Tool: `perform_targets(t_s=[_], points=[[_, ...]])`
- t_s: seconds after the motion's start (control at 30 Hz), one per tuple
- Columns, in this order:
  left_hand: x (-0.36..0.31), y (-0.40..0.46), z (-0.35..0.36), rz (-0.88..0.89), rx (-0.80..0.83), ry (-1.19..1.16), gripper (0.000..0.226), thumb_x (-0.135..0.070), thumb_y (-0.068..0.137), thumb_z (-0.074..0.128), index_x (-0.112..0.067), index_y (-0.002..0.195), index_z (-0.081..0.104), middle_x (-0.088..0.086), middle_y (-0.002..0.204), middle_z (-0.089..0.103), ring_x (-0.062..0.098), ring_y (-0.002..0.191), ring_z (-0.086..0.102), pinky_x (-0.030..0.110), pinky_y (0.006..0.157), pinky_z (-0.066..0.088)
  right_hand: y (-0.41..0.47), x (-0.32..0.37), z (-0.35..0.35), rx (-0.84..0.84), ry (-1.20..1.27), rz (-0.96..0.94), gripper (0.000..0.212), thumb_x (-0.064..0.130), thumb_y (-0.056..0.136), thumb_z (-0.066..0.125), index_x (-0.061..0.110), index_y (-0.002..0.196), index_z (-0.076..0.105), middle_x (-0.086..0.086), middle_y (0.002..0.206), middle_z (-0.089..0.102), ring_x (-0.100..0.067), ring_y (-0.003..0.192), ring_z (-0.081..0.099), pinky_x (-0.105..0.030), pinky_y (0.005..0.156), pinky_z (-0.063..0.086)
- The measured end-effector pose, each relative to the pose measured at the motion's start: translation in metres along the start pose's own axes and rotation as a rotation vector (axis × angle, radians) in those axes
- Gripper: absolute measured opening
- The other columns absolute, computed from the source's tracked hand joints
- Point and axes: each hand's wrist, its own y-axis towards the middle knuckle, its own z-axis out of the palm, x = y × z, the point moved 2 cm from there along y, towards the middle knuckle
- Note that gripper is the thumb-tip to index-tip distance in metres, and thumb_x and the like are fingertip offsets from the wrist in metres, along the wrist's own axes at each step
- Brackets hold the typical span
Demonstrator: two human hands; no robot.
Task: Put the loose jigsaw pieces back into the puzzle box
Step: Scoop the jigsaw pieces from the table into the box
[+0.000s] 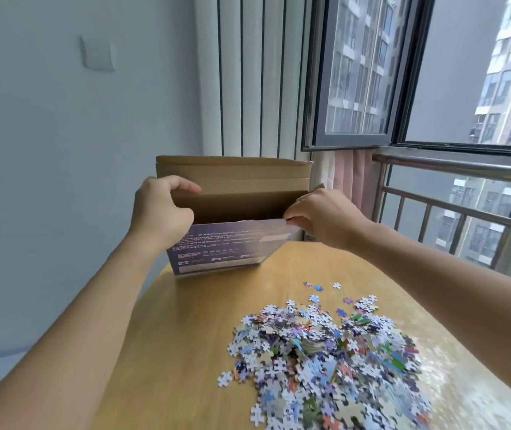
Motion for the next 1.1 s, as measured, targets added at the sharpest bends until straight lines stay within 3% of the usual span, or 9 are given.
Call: perform_targets(t_s=[0.1, 0.2, 0.3, 0.4, 0.5, 0.67, 0.8, 0.97, 1.1], points=[[0.023, -0.028, 0.014, 0.004, -0.027, 0.054, 0.053, 0.017, 0.073, 0.057, -0.029, 0.095, 0.072, 0.01, 0.107, 0.058, 0.027, 0.101, 0.056, 0.026, 0.085, 0.044, -0.032, 0.018, 0.025, 0.06, 0.009, -0.107, 0.016, 0.019, 0.097, 0.061, 0.02, 0.102, 0.076, 0.002, 0.102, 0.075, -0.022, 0.091, 0.071, -0.04, 0.077, 0.058], [0.053, -0.049, 0.028, -0.039, -0.113, 0.031, 0.047, 0.016, 0.079, 0.055, -0.028, 0.09, 0.07, 0.01, 0.107, 0.055, 0.028, 0.103, 0.056, 0.027, 0.092, 0.044, -0.07, 0.023, 0.039, -0.234, 0.146, -0.138, 0.012, 0.016, 0.096, 0.064, 0.014, 0.092, 0.075, 0.002, 0.089, 0.073, -0.018, 0.078, 0.068, -0.031, 0.065, 0.057], [0.071, -0.056, 0.036, -0.085, -0.175, 0.012, 0.035, 0.01, 0.084, 0.059, -0.023, 0.09, 0.071, 0.011, 0.111, 0.054, 0.028, 0.106, 0.057, 0.025, 0.093, 0.041, -0.094, -0.009, 0.061, -0.397, 0.317, 0.312, 0.014, 0.018, 0.094, 0.064, 0.014, 0.086, 0.074, 0.003, 0.083, 0.071, -0.013, 0.07, 0.064, -0.033, 0.06, 0.057], [0.085, -0.063, 0.048, -0.11, -0.249, -0.007, 0.025, 0.006, 0.084, 0.063, -0.016, 0.091, 0.072, 0.005, 0.108, 0.048, 0.031, 0.102, 0.058, 0.023, 0.091, 0.04, -0.112, -0.055, 0.116, 0.131, 0.501, 0.876, 0.028, 0.022, 0.1, 0.056, 0.009, 0.121, 0.069, -0.01, 0.125, 0.069, -0.021, 0.103, 0.065, -0.031, 0.089, 0.052], [0.099, -0.072, 0.06, -0.117, -0.289, -0.01, 0.017, 0.002, 0.081, 0.069, -0.01, 0.092, 0.072, 0.002, 0.106, 0.045, 0.03, 0.099, 0.057, 0.02, 0.089, 0.038, -0.132, -0.068, 0.166, 0.593, 0.717, 1.006, 0.051, 0.028, 0.107, 0.045, 0.008, 0.153, 0.038, -0.012, 0.157, 0.039, -0.029, 0.136, 0.046, -0.034, 0.107, 0.038], [0.123, -0.082, 0.075, -0.17, -0.318, -0.045, 0.014, -0.002, 0.078, 0.071, -0.011, 0.087, 0.068, -0.02, 0.094, 0.039, 0.02, 0.095, 0.053, 0.019, 0.086, 0.036, -0.126, -0.072, 0.209, 0.669, 0.713, 0.976, 0.058, 0.045, 0.106, 0.041, 0.016, 0.156, 0.033, -0.012, 0.157, 0.04, -0.013, 0.107, 0.057, -0.03, 0.094, 0.044], [0.134, -0.085, 0.083, -0.185, -0.315, -0.051, 0.013, -0.003, 0.077, 0.07, -0.013, 0.086, 0.068, -0.022, 0.096, 0.04, 0.013, 0.094, 0.051, 0.02, 0.088, 0.039, -0.103, -0.074, 0.216, 0.77, 0.607, 0.856, 0.046, 0.035, 0.105, 0.05, 0.008, 0.142, 0.054, -0.011, 0.148, 0.052, -0.029, 0.131, 0.05, -0.036, 0.107, 0.039], [0.139, -0.074, 0.086, -0.197, -0.317, -0.073, 0.012, -0.006, 0.077, 0.071, -0.013, 0.087, 0.069, -0.019, 0.095, 0.042, -0.015, 0.087, 0.049, 0.004, 0.088, 0.035, -0.094, -0.082, 0.192, 0.606, 0.937, 0.929, 0.027, 0.009, 0.102, 0.054, 0.006, 0.126, 0.067, -0.012, 0.121, 0.07, -0.027, 0.106, 0.068, -0.04, 0.092, 0.057], [0.157, -0.06, 0.086, -0.232, -0.286, -0.116, 0.014, -0.026, 0.071, 0.071, -0.033, 0.081, 0.065, -0.006, 0.107, 0.061, -0.001, 0.095, 0.06, 0.035, 0.097, 0.052, -0.119, -0.118, 0.176, 0.351, 0.78, 1.129, 0.029, 0.017, 0.104, 0.052, 0.003, 0.125, 0.066, -0.011, 0.124, 0.068, -0.03, 0.114, 0.064, -0.037, 0.096, 0.053]])
